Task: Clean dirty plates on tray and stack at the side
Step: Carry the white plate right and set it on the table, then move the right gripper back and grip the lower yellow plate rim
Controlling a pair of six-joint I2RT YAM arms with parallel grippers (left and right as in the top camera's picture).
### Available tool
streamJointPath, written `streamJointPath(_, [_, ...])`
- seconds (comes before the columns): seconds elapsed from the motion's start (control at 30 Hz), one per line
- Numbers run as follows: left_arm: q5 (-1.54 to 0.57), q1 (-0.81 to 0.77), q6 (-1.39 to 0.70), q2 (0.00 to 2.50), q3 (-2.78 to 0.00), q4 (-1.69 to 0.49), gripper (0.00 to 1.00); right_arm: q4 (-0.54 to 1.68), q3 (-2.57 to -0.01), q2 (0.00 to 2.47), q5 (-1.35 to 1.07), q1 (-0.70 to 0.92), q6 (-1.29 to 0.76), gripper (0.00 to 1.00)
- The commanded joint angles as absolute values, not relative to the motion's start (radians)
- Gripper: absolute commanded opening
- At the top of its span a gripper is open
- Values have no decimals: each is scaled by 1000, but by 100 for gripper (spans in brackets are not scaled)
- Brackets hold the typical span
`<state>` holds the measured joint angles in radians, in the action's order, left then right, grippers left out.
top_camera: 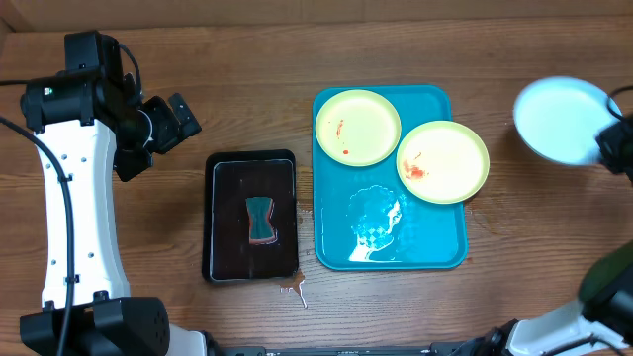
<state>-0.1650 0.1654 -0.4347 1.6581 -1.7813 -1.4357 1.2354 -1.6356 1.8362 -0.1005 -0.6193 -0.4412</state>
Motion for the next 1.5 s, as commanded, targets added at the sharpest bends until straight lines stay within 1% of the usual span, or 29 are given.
streamJointPath(0.0, [-173,168,-423,1655,-1800,-1433,100,1240,-1592,1874,-104,-649,-439,4])
streamJointPath(0.13, [-173,168,-423,1655,-1800,-1433,100,1202,-1490,1877,-52,-640,-439,4])
streamJointPath(0.37, [-173,168,-423,1655,-1800,-1433,100,1148,-1320,1877,-13,-575,-450,4])
streamJointPath(0.4, [-173,168,-423,1655,-1800,-1433,100,1147,-1294,1877,13,-553,-461,8])
streamJointPath(0.43, [-173,168,-423,1655,-1800,-1433,100,1149,-1289,1877,23,-543,-468,16])
streamJointPath(0.47, [-173,168,-423,1655,-1800,-1433,100,1154,-1288,1876,27,-529,-467,29])
streamJointPath(0.5, [-173,168,-423,1655,-1800,-1433,100,1159,-1289,1873,30,-517,-468,35])
streamJointPath(0.57, [-173,168,-423,1655,-1800,-1433,100,1166,-1297,1858,42,-487,-467,42])
streamJointPath(0.73, [-173,168,-423,1655,-1800,-1433,100,1152,-1319,1765,51,-374,-408,44])
streamJointPath(0.8, [-173,168,-423,1655,-1800,-1433,100,1126,-1319,1717,51,-319,-383,49])
streamJointPath(0.9, [-173,168,-423,1655,-1800,-1433,100,1070,-1318,1671,46,-249,-315,52])
streamJointPath(0.93, [-173,168,-423,1655,-1800,-1433,100,1036,-1318,1670,42,-217,-271,57])
streamJointPath(1.03, [-173,168,-423,1655,-1800,-1433,100,966,-1304,1689,32,-176,-214,64])
streamJointPath(1.27, [-173,168,-423,1655,-1800,-1433,100,844,-1254,1781,-99,-163,-199,66])
streamJointPath(1.33, [-173,168,-423,1655,-1800,-1433,100,836,-1254,1805,-97,-164,-200,62])
streamJointPath(1.47, [-173,168,-423,1655,-1800,-1433,100,812,-1252,1816,-99,-163,-200,51])
